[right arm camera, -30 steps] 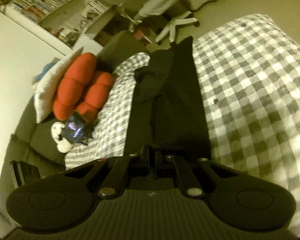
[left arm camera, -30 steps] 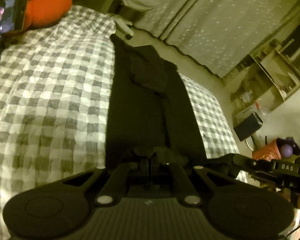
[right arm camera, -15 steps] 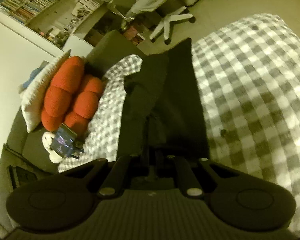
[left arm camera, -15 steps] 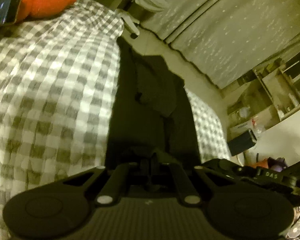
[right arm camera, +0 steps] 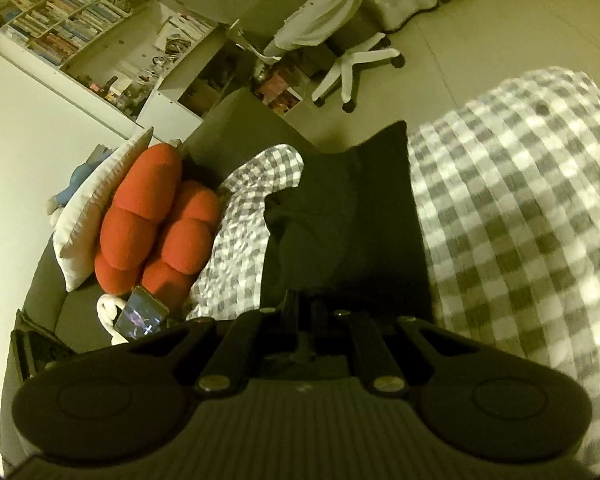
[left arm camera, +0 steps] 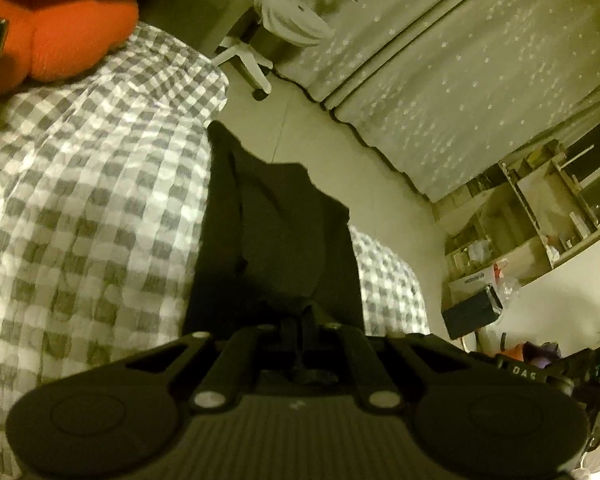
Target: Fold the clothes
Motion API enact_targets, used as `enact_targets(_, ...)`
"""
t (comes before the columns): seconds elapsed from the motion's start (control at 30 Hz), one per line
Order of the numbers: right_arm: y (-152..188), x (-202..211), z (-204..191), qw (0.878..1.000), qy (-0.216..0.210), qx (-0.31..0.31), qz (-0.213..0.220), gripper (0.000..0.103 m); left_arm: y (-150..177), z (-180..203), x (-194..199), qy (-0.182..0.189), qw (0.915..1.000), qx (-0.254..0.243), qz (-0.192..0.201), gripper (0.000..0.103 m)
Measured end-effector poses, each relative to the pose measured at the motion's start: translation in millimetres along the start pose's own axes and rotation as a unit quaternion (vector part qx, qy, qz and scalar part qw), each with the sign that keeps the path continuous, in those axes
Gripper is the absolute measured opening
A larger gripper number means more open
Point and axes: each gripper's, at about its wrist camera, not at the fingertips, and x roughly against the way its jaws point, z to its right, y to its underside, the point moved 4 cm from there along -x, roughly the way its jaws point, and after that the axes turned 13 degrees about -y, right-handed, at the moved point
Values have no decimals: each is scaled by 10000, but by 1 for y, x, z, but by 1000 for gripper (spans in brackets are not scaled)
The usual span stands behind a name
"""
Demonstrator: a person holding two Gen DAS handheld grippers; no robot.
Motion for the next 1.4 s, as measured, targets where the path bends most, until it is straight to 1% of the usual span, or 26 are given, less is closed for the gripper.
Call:
enact_targets(0.2,-16,-10,-3,9999,-13,125,25,8,-18,5,0,-8,9999,-7,117,1)
enact_targets(0.47,-38,-29,2,9998,32,206,8,8,-45,8,-21,-26,9999,-1,123,1)
enact_targets(0.67,-63,-44,6,9996,5,233,126,8,-75,19,-53,-69,9999,-13,99,1)
enact_targets(0.8,-79,-61,14,9997,51,191,149,8,-94,16,-82,-113,9998,182,-34,1)
enact_targets(0.93,-96,-79,30,9997,116,94,213,8,-111,11,-109,-257,9993,269,-80,1)
enact_targets(1.13,-108,-96,53,9995,194,-128,230,8,-121,1,-140,-297,9981,480,-226,1)
enact_targets(1.27,-111,-102,67,9988,206,-337,291,8,-125,-2,-150,-265,9975,598,-268,2)
enact_targets(1.4,-113,-108,72,9980,189,-499,331,8,-128,-4,-161,-331,9967,670,-321,2)
